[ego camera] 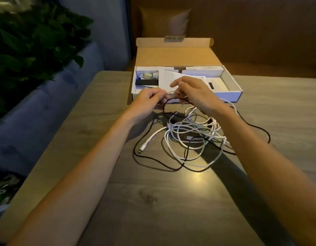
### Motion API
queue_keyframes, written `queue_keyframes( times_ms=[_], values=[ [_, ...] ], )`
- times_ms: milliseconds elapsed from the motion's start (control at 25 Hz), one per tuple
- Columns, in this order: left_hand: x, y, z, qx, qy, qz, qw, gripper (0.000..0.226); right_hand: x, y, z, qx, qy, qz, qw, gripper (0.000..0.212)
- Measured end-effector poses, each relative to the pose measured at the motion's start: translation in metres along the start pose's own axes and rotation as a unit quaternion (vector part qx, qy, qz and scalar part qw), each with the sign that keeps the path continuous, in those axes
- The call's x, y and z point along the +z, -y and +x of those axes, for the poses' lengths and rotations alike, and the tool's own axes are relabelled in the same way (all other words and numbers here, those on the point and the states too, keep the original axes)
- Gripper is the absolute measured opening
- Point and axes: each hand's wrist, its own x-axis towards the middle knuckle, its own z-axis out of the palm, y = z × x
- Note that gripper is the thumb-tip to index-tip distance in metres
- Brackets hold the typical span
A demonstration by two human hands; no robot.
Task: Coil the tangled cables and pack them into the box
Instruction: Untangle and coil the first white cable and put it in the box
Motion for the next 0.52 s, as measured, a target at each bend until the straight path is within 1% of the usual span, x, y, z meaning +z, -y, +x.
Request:
queue_keyframes(
  times_ms=[80, 120, 160, 200, 280, 320, 360, 400, 440, 520],
  values=[
    [0.004, -0.013, -0.006, 0.034, -0.003, 0.021, 0.999, 0.030, 0.000, 0.002, -0.007, -0.015, -0.004, -0.056, 0.998, 0.026],
    [0.005, -0.019, -0.008, 0.042, 0.004, 0.008, 0.999, 0.029, -0.003, 0.002, -0.010, -0.023, 0.003, -0.082, 0.996, 0.027],
    [0.007, -0.023, -0.011, 0.039, 0.019, -0.046, 0.998, 0.029, -0.006, 0.003, -0.012, -0.031, 0.007, -0.090, 0.995, 0.028],
    [0.009, -0.027, -0.014, 0.029, 0.041, -0.127, 0.991, 0.028, -0.010, 0.004, -0.013, -0.042, 0.001, -0.076, 0.996, 0.029],
    [0.012, -0.036, -0.018, 0.004, 0.120, -0.276, 0.954, 0.026, -0.016, 0.008, -0.014, -0.058, -0.029, -0.009, 0.998, 0.027],
    [0.014, -0.041, -0.020, -0.007, 0.169, -0.314, 0.934, 0.028, -0.016, 0.010, -0.014, -0.070, -0.045, 0.014, 0.996, 0.025],
    [0.016, -0.048, -0.019, -0.009, 0.209, -0.329, 0.921, 0.029, -0.015, 0.011, -0.012, -0.088, -0.062, 0.008, 0.994, 0.024],
    [0.019, -0.055, -0.018, -0.003, 0.227, -0.333, 0.915, 0.029, -0.012, 0.009, -0.009, -0.105, -0.077, -0.013, 0.991, 0.022],
    [0.021, -0.061, -0.015, -0.001, 0.220, -0.340, 0.914, 0.028, -0.008, 0.007, -0.007, -0.111, -0.083, -0.024, 0.990, 0.022],
    [0.025, -0.067, -0.005, -0.011, 0.150, -0.381, 0.912, 0.024, -0.005, 0.006, -0.005, -0.072, -0.080, 0.000, 0.994, 0.024]
  ],
)
